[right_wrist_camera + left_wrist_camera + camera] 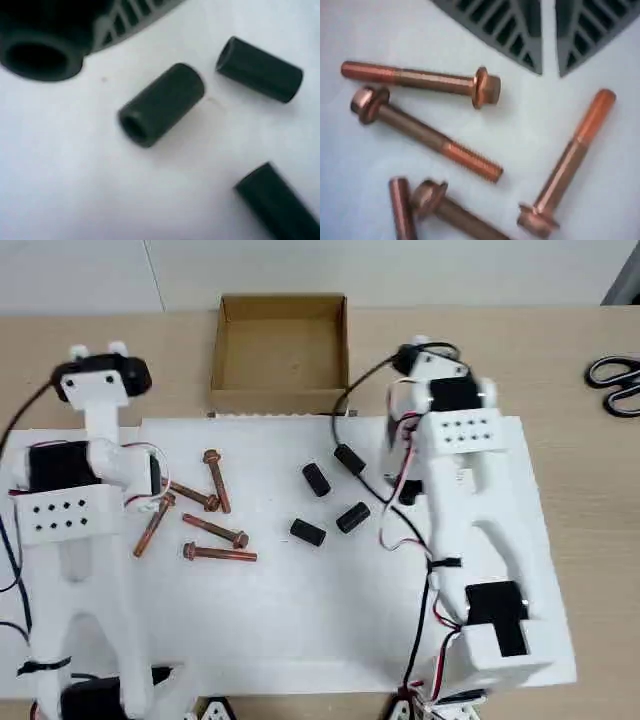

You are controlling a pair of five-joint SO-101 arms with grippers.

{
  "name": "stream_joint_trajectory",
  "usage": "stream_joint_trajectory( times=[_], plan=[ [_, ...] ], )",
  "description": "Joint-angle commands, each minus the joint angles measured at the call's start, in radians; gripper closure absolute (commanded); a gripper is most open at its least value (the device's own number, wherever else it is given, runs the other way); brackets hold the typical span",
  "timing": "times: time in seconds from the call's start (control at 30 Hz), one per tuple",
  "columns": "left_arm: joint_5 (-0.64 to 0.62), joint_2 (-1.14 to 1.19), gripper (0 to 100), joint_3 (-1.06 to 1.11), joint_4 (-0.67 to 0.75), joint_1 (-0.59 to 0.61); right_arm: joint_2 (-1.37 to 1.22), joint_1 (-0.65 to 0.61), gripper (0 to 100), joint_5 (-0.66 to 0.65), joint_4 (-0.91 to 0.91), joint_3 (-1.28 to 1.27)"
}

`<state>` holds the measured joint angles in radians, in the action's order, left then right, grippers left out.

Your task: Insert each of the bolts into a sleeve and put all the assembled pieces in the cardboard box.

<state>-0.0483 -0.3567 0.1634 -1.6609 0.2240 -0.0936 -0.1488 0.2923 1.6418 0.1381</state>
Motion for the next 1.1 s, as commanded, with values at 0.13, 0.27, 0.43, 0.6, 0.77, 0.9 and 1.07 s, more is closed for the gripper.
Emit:
stream_joint_trajectory(
  times=[0.13,0.27,0.43,0.6,0.77,0.9,1.07],
  plan=[
    [-0.055,0.158,99,-0.180,-0.094,-0.072,0.061,0.140,99.6,-0.003,0.048,0.018],
    [-0.064,0.215,99,-0.242,-0.094,-0.080,0.062,0.176,99.6,-0.005,0.053,-0.011],
    [-0.104,0.222,99,-0.248,-0.092,-0.146,0.062,0.173,99.6,-0.005,0.051,-0.072],
    [-0.130,0.222,99,-0.248,-0.074,-0.192,0.056,0.173,99.6,0.000,0.050,-0.091],
    [-0.281,0.250,99,-0.248,-0.055,-0.193,0.062,0.171,99.6,0.000,0.004,-0.137],
    [-0.385,0.371,99,-0.251,-0.060,-0.193,0.062,0.171,99.6,0.000,-0.002,-0.180],
    [-0.397,0.486,99,-0.308,-0.054,-0.189,0.062,0.174,99.6,0.000,-0.015,-0.207]
  ],
)
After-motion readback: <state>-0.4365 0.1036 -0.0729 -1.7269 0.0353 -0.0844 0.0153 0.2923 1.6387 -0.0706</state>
